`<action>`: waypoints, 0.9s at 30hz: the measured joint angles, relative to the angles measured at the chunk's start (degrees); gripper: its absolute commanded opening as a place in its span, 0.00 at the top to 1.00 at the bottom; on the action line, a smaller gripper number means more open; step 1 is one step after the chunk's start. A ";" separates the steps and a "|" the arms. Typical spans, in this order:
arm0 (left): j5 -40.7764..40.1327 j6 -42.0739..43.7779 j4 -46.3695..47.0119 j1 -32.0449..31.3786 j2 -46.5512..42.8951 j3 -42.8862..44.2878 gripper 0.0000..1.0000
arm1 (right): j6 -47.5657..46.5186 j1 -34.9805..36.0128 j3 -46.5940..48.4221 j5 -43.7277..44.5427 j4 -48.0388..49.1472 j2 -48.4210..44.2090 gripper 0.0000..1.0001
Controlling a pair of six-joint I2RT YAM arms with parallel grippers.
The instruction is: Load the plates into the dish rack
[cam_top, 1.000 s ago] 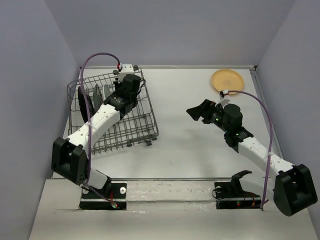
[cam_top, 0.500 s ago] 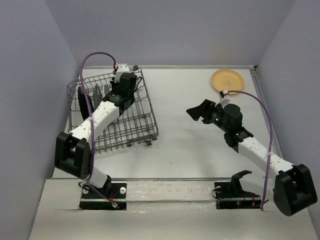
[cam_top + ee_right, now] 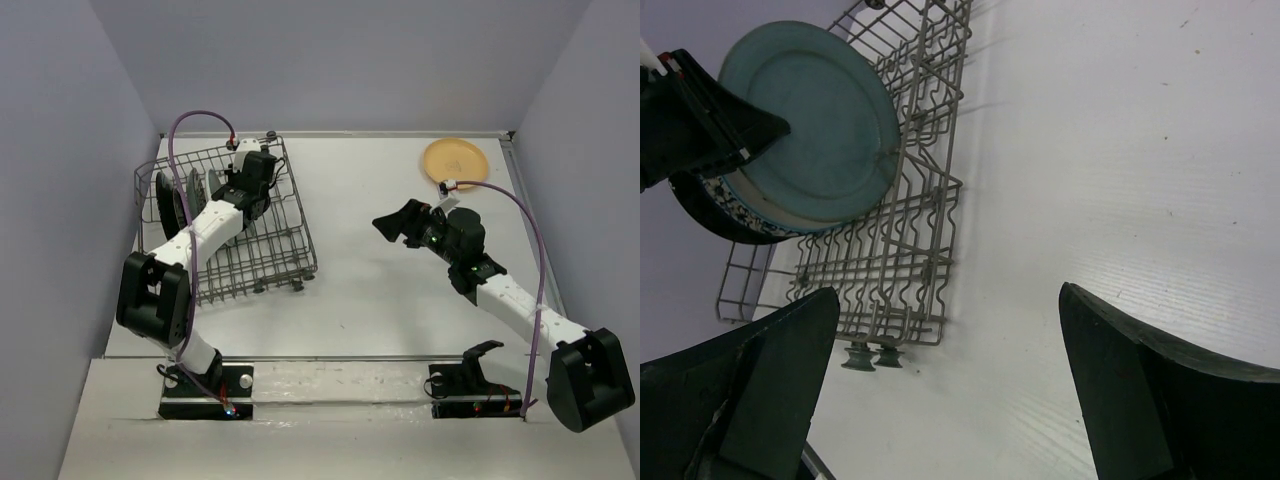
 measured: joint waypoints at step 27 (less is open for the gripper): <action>1.03 -2.73 0.28 0.00 -6.19 -0.24 0.18 | 0.00 0.00 0.00 -0.02 0.04 0.26 0.04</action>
